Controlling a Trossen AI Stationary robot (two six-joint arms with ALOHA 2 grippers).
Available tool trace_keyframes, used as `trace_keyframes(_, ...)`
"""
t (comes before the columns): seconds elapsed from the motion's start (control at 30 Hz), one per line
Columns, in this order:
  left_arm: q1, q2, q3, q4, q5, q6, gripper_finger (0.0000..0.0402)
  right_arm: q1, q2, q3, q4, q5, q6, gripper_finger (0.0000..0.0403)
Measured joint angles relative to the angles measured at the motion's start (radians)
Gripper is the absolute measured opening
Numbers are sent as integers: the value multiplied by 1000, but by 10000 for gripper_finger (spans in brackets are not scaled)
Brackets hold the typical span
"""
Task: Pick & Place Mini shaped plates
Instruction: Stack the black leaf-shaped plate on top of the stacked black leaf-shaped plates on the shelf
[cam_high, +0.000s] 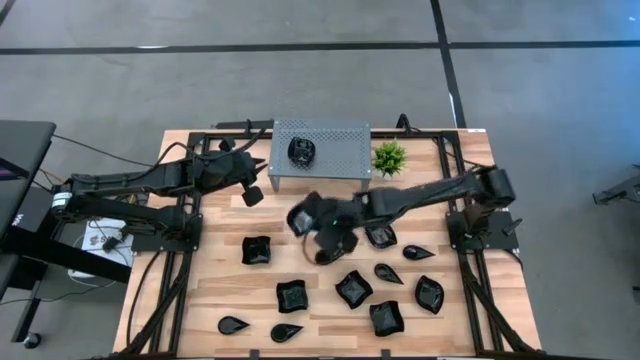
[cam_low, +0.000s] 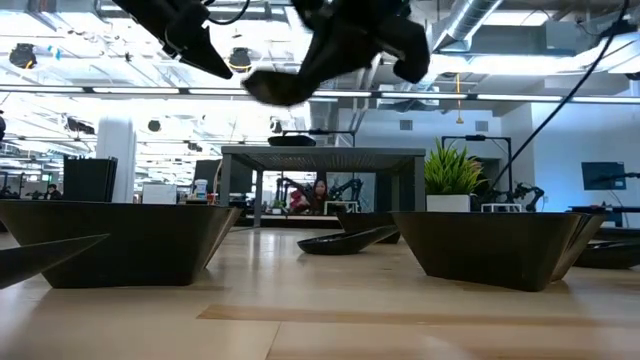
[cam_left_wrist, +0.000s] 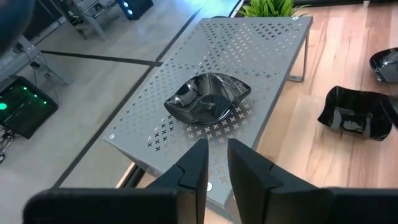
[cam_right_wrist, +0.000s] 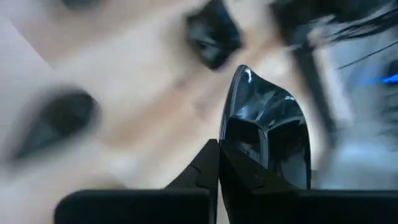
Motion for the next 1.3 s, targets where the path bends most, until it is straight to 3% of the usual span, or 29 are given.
trace_keyframes(0.23, 0, 0, 0, 0, 0, 2, 63, -186, -62, 1, 1, 20, -405, 1)
trace_keyframes(0.43, 0, 0, 0, 0, 0, 3, 63, -337, -1, 0, 133, 17, -558, 1)
trace_keyframes(0.87, 3, 0, 0, 0, 0, 3, 63, -403, 24, 1, 200, -66, -563, 9)
trace_keyframes(1.3, 3, 0, 0, 0, 0, 0, 63, -435, 31, 0, 191, -67, -423, 56)
